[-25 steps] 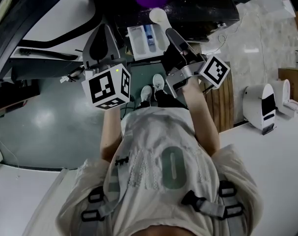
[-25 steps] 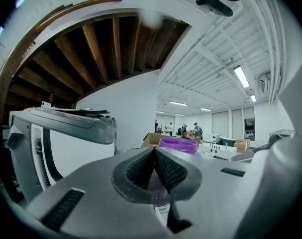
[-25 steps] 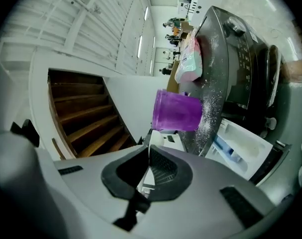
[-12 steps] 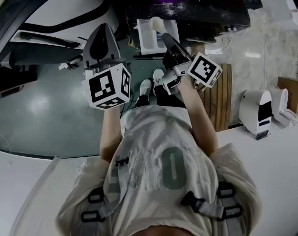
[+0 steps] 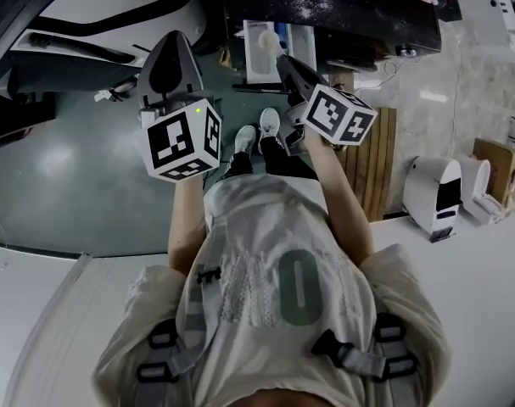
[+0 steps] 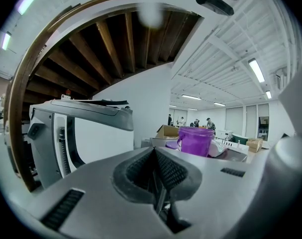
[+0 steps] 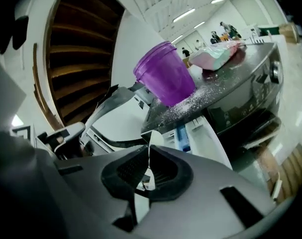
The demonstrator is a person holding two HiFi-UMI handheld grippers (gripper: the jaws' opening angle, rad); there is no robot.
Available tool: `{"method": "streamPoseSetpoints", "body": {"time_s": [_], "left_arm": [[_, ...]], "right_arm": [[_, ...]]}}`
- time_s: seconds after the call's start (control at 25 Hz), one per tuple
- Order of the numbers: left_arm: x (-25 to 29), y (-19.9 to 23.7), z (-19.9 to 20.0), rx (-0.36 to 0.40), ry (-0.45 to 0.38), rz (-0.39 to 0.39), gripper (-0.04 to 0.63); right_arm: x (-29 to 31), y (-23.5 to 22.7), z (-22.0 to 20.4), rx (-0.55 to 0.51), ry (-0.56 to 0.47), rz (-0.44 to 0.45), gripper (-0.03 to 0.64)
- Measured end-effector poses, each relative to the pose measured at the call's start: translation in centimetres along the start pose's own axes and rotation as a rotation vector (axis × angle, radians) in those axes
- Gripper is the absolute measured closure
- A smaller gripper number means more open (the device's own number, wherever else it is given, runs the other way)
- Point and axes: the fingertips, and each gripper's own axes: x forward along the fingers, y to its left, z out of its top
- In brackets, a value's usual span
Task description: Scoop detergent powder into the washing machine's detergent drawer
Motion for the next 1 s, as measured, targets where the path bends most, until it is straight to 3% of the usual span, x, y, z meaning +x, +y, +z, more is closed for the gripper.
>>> {"method": "streamPoseSetpoints", "body": {"time_s": [0.32, 0.64, 1.0], "left_arm": [[-0.1, -0.1, -0.2, -0.006, 0.001, 0.009, 0.575], [-0.4, 0.2, -0.4, -0.023, -0.003, 0.02, 0.575], [-0.9, -0.1, -0.5, -0.038, -0.006, 0.017, 0.575]], "right_arm": [[0.8, 1.1, -0.7, -0.43, 0.094, -0.103, 0.606], [1.1, 1.3, -1.1, -0.729, 0.151, -0.194, 0.606], [1.4, 1.9, -2.1, -1.249, 0.219, -0.253, 0.606]]}}
